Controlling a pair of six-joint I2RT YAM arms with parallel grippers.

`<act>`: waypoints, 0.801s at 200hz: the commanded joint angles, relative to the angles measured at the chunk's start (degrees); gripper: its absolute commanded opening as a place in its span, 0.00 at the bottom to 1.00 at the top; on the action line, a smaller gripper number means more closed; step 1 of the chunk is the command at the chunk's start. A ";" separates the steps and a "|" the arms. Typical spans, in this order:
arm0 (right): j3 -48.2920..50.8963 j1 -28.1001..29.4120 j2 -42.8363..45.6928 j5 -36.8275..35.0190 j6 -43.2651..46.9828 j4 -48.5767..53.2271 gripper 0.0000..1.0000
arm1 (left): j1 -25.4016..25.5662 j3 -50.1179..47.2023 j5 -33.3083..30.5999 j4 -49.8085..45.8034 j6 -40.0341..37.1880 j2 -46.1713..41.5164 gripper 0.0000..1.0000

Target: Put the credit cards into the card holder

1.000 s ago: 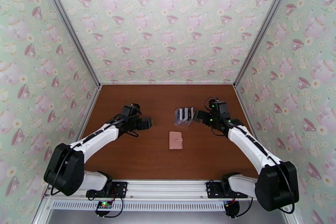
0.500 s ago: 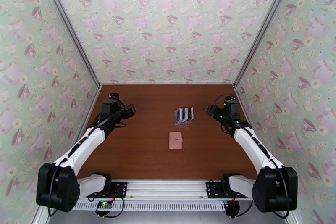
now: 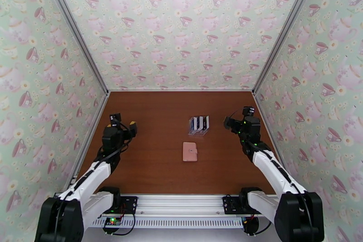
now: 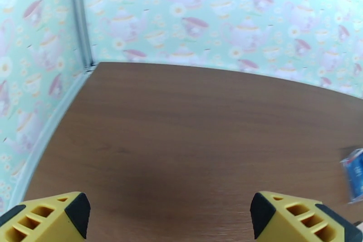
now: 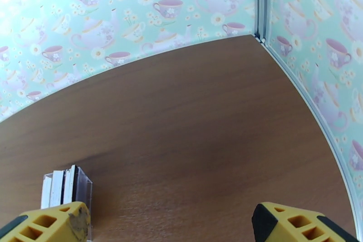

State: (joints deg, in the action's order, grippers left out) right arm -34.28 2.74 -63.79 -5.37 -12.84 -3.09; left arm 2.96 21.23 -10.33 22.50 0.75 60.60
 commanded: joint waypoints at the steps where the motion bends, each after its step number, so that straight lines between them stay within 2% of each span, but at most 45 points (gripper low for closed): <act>1: 1.98 -0.10 -0.65 -0.27 2.62 -5.44 1.00 | -1.24 0.37 0.22 10.16 -2.38 4.76 1.00; 56: 5.13 -0.11 -0.38 -0.55 6.41 -10.82 1.00 | -1.60 -1.77 3.17 23.86 -2.99 17.07 1.00; 93: 6.85 -0.08 -1.02 -0.96 8.18 -13.95 1.00 | -2.52 -3.40 9.86 32.77 -4.39 23.34 1.00; 130: 8.30 -0.06 -2.38 -0.53 9.82 -18.12 1.00 | -2.56 -4.21 11.96 40.08 -5.30 29.22 1.00; 160: 8.89 -0.11 -5.61 -0.31 10.82 -22.55 1.00 | -2.95 -2.00 15.41 33.92 -6.05 28.52 1.00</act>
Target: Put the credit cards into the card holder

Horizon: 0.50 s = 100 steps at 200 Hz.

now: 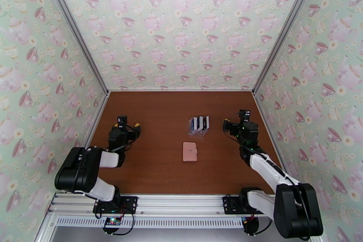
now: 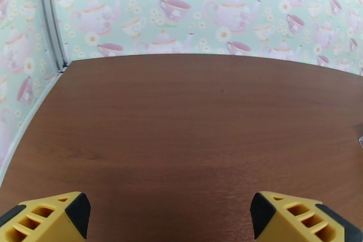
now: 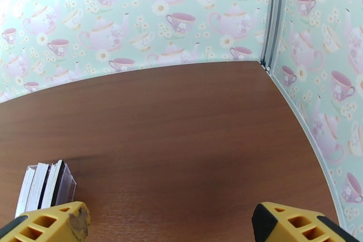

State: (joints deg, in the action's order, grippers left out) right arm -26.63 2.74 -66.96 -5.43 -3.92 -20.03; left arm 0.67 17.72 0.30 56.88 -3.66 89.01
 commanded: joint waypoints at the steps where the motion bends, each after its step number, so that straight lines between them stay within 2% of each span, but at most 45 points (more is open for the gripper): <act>1: 1.28 -0.11 -2.63 -0.22 1.90 -5.75 1.00 | -0.62 1.66 4.88 -0.85 -1.67 -0.03 1.00; 55: 3.14 -0.09 -11.99 1.88 2.34 -20.33 1.00 | -0.97 1.96 5.24 -0.71 -1.26 0.19 1.00; 100: 4.16 -0.11 -15.51 3.80 3.30 -26.70 1.00 | -0.92 1.94 5.16 -0.56 -1.26 0.19 1.00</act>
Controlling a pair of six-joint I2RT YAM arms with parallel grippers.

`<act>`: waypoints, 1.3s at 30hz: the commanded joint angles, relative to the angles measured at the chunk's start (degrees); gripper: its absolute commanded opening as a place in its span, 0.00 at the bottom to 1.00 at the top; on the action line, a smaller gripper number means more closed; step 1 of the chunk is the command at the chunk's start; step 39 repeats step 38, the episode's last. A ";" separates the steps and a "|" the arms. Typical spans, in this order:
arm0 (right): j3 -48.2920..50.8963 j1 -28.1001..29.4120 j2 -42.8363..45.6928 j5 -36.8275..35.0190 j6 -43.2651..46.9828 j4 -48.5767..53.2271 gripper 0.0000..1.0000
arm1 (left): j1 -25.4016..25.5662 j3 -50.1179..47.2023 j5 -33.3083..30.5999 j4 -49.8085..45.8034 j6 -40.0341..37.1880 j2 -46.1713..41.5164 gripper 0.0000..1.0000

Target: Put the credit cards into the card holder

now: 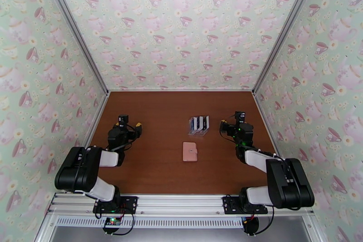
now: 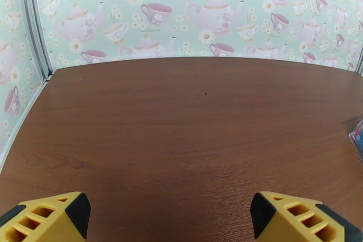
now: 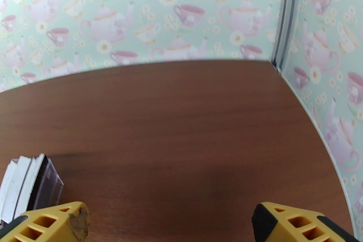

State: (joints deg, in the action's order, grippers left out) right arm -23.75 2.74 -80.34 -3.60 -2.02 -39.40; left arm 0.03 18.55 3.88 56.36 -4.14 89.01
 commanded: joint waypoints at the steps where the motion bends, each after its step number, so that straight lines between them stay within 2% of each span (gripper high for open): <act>1: 1.30 -0.11 -2.25 1.94 1.40 -7.44 1.00 | -0.33 1.08 1.57 -0.03 -0.78 0.20 1.00; 9: 1.94 -0.10 -8.41 2.10 1.43 -13.69 1.00 | -0.38 1.07 1.57 -0.02 -0.76 0.20 1.00; 39: 0.87 -0.10 -8.28 0.20 0.90 -11.58 1.00 | -0.58 1.33 2.01 -0.46 -0.60 0.22 1.00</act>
